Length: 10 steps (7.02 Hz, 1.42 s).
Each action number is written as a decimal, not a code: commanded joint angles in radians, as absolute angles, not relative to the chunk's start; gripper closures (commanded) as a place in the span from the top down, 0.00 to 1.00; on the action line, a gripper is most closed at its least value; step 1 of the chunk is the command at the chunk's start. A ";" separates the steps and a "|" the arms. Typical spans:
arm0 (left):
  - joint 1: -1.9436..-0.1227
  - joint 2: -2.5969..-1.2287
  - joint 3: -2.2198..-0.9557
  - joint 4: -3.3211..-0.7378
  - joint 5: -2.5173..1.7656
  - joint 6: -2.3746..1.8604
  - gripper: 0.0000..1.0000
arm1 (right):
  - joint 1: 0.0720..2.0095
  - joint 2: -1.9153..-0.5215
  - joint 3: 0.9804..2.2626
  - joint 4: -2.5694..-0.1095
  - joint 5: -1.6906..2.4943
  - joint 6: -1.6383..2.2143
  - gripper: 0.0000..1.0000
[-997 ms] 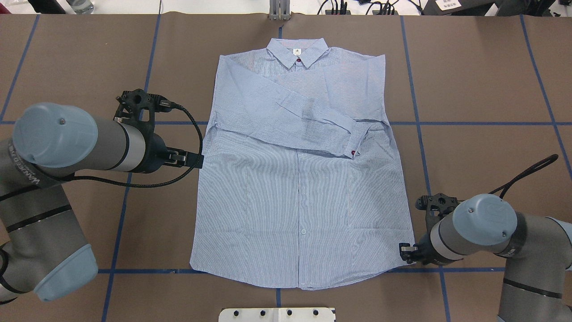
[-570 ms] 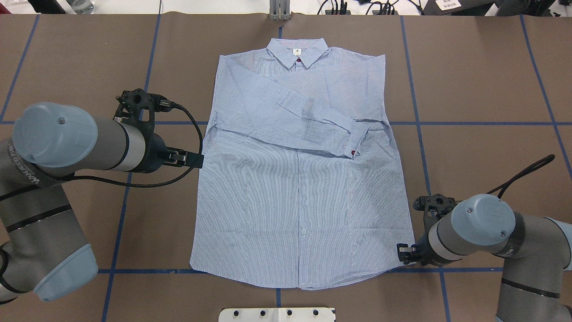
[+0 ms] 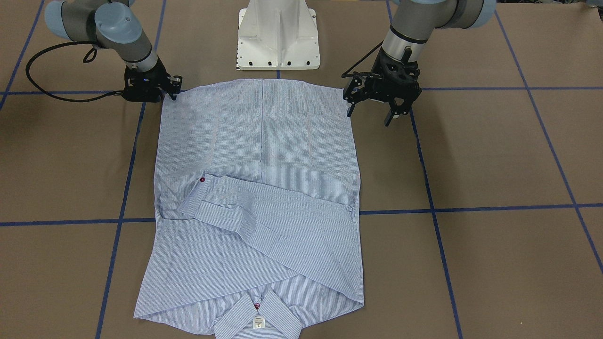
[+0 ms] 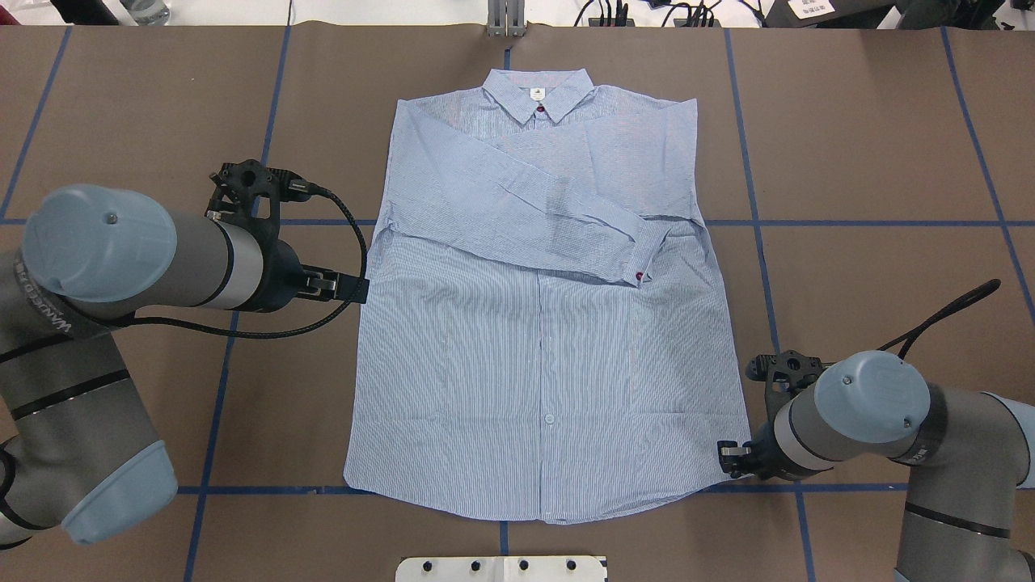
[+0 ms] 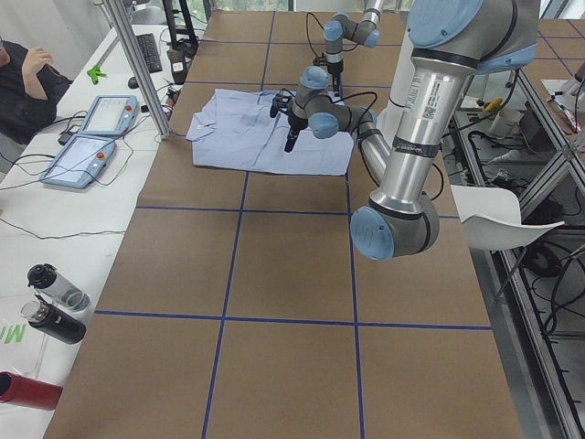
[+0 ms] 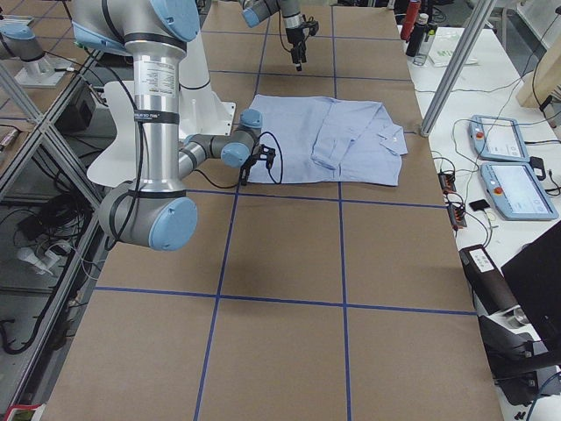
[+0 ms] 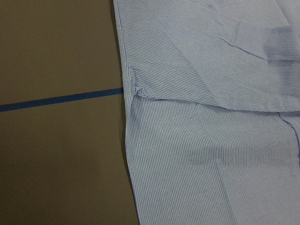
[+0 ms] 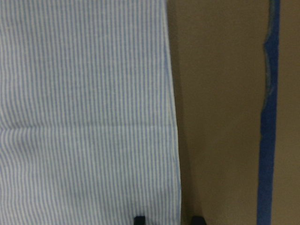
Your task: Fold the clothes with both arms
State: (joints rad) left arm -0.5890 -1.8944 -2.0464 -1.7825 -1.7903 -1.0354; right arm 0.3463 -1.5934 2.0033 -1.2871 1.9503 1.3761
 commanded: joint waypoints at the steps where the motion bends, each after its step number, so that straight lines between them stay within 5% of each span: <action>1: -0.589 -1.894 -2.046 -1.782 -1.790 -1.035 1.00 | 0.347 -1.594 2.008 -1.289 1.951 1.376 0.00; 8: -0.577 -1.878 -2.036 -1.779 -1.862 -1.187 1.00 | 0.351 -1.588 2.103 -1.287 1.948 1.381 0.00; 10: -0.453 -1.836 -2.039 -1.782 -1.870 -1.393 1.00 | 0.376 -1.588 2.137 -1.285 1.947 1.379 0.00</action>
